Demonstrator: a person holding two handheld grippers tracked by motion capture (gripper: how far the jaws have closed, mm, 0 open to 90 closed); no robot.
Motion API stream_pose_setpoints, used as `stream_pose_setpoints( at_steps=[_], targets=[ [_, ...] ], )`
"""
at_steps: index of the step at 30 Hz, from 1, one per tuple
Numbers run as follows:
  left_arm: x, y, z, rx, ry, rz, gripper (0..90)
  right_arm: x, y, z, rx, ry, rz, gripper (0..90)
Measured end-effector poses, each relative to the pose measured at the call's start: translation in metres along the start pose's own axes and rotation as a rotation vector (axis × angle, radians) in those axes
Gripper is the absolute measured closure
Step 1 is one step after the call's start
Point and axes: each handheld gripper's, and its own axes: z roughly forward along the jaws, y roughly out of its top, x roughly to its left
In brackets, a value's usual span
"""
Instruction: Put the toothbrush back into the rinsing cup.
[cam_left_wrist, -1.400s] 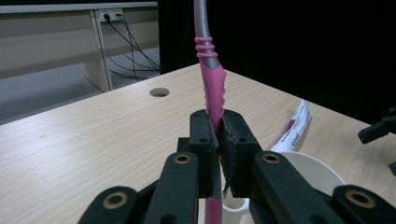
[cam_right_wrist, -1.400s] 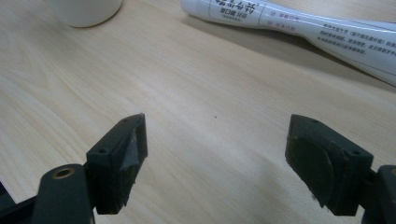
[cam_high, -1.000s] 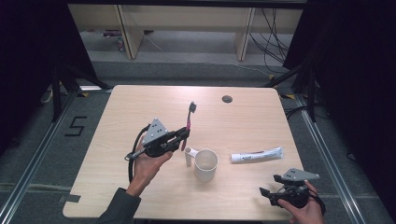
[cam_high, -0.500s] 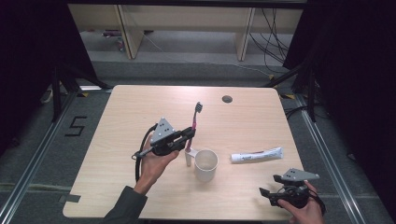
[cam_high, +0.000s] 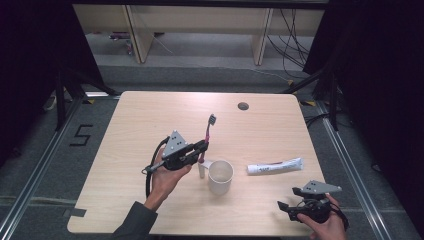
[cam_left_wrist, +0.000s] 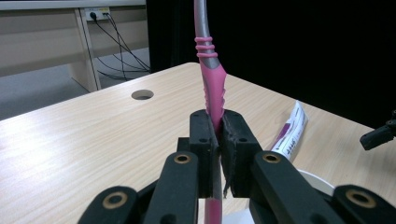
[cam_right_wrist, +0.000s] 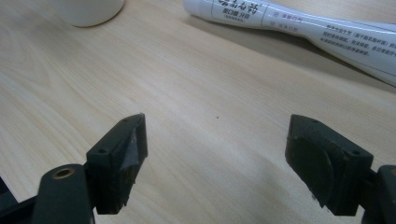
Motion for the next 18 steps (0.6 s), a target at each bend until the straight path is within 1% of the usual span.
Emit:
stream_pose_setpoints(
  at_steps=[1, 3, 4, 5, 6, 7, 8, 9, 10, 12, 13, 14, 15, 16, 17, 18],
  targets=[
    [0.0, -0.001, 0.0, 0.002, 0.001, 0.002, 83.1, 0.0, 0.0, 0.0, 0.0, 0.006, 0.002, 21.8],
    [0.0, -0.004, 0.0, 0.0, -0.006, 0.0, 83.1, 0.0, 0.0, 0.0, -0.001, -0.001, -0.001, 21.8],
    [0.0, -0.005, -0.001, 0.006, 0.003, 0.004, 83.1, 0.0, 0.0, 0.0, 0.001, -0.001, 0.0, 21.8],
    [0.0, -0.006, -0.001, 0.01, 0.001, 0.002, 83.1, 0.002, 0.0, 0.0, 0.007, 0.008, 0.025, 21.8],
    [0.0, -0.007, -0.001, 0.012, -0.003, 0.002, 83.1, 0.001, 0.0, 0.0, 0.006, 0.006, 0.013, 21.8],
    [0.0, -0.007, -0.001, 0.014, 0.0, 0.004, 83.1, 0.001, 0.0, 0.0, 0.004, 0.006, 0.013, 21.8],
    [0.0, -0.008, -0.002, 0.015, -0.001, 0.003, 83.0, 0.002, 0.0, 0.0, 0.005, 0.008, 0.023, 21.8],
    [0.001, -0.009, -0.002, 0.018, -0.002, 0.002, 83.1, 0.001, 0.0, 0.001, 0.004, 0.014, 0.009, 21.8],
    [0.001, -0.009, -0.002, 0.018, 0.0, 0.004, 83.0, 0.001, 0.0, 0.001, 0.006, 0.011, 0.01, 21.8],
    [0.001, -0.01, -0.003, 0.024, -0.004, 0.003, 83.0, 0.0, 0.0, 0.001, 0.004, 0.019, 0.01, 21.8],
    [0.001, -0.01, -0.003, 0.024, -0.004, 0.003, 83.0, 0.0, 0.0, 0.001, 0.003, 0.016, 0.009, 21.8],
    [0.002, -0.012, -0.004, 0.03, -0.005, 0.003, 83.0, 0.0, 0.0, 0.0, 0.002, 0.0, 0.001, 21.8],
    [0.002, -0.013, -0.004, 0.034, -0.005, -0.004, 82.9, 0.0, 0.0, 0.0, 0.003, -0.001, -0.002, 21.8],
    [0.002, -0.014, -0.004, 0.033, -0.005, -0.005, 82.9, 0.002, 0.0, 0.001, 0.01, 0.01, 0.026, 21.8],
    [0.003, -0.015, -0.005, 0.041, -0.004, -0.003, 82.9, 0.001, 0.0, 0.001, 0.007, 0.008, 0.014, 21.8],
    [0.003, -0.017, -0.004, 0.042, -0.007, -0.004, 82.9, 0.001, 0.0, 0.001, 0.004, 0.012, 0.015, 21.8]
  ],
)
